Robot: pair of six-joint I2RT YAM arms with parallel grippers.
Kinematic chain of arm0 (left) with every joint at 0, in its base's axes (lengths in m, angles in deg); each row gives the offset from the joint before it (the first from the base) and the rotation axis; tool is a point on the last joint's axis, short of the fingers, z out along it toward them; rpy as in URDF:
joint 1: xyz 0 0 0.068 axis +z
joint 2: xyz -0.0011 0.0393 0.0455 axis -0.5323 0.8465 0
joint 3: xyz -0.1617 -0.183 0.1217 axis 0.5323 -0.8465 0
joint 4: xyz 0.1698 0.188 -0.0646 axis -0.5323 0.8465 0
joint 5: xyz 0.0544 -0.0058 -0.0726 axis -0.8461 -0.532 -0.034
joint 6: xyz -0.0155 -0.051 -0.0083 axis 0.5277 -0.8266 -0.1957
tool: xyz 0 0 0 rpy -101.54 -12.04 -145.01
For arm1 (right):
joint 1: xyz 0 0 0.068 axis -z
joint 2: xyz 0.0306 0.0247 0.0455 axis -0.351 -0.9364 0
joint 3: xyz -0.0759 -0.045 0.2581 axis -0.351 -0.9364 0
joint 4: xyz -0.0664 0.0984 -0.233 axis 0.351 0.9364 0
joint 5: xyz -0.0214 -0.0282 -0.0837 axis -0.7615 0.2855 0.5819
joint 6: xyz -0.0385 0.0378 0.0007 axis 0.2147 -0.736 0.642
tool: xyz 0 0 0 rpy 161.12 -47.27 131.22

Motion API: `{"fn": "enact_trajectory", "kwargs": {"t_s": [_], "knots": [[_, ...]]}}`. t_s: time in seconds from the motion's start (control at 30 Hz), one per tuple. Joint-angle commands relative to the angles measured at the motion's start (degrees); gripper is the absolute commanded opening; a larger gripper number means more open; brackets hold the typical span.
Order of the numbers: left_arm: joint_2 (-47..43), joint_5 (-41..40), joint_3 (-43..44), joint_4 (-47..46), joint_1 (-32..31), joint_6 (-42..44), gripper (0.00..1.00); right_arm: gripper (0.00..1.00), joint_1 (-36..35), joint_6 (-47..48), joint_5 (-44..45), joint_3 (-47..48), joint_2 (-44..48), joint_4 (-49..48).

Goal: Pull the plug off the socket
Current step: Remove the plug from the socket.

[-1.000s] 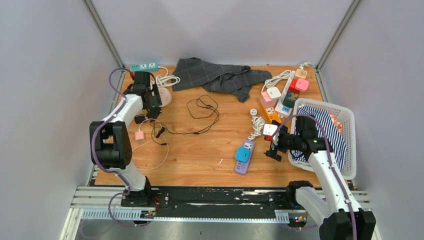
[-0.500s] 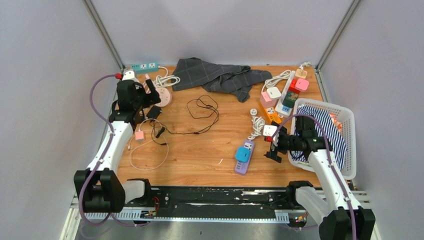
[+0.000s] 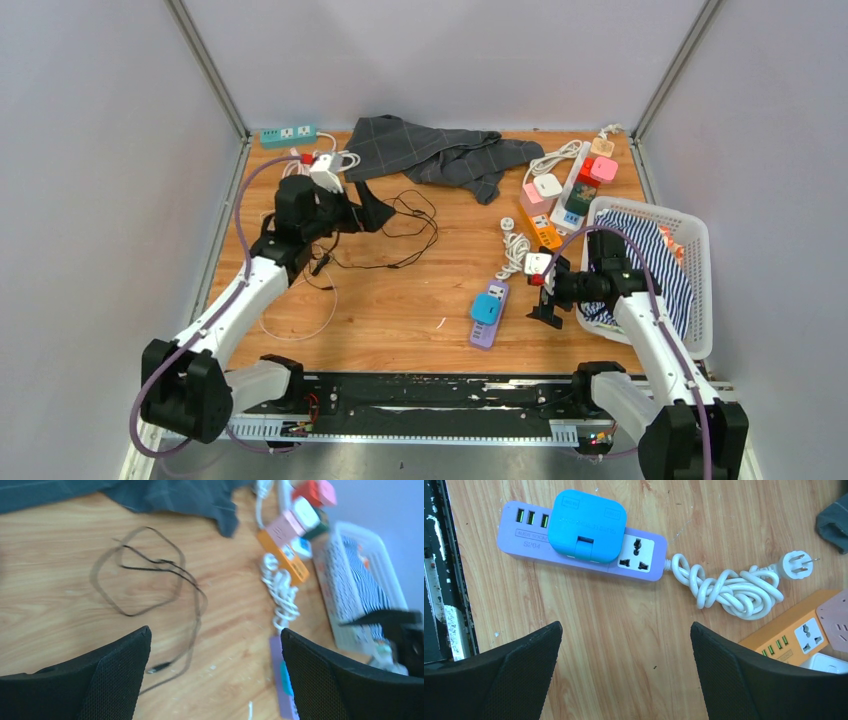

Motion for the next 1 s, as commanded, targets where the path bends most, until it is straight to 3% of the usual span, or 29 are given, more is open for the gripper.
{"fn": "enact_trajectory", "kwargs": {"t_s": [0.0,0.13,0.3,0.63,0.73,0.97], "knots": [[-3.3,-5.5,-2.5,-2.6,-10.7,4.2,1.00,0.99,1.2,1.8,-2.3,-1.0,-0.3,2.6],[-2.3,-10.1,-4.5,-5.1,-21.8,8.7,1.00,0.99,1.5,2.0,-2.5,-1.2,-0.6,2.7],[1.8,-9.8,-8.2,-15.2,-29.0,6.7,1.00,1.00,2.3,2.5,-3.3,-1.1,-0.3,3.3],[20.6,0.5,-13.3,-37.7,-33.4,-5.8,0.99,1.00,3.1,3.7,-3.9,-1.2,-0.2,4.2],[27.8,4.0,-12.6,-44.6,-35.0,-8.8,0.91,1.00,4.1,3.8,-4.1,-1.3,-0.4,4.4],[36.4,1.6,-11.8,-49.5,-38.9,-11.0,0.88,1.00,4.4,4.3,-4.2,-1.1,-1.3,5.1]]}}
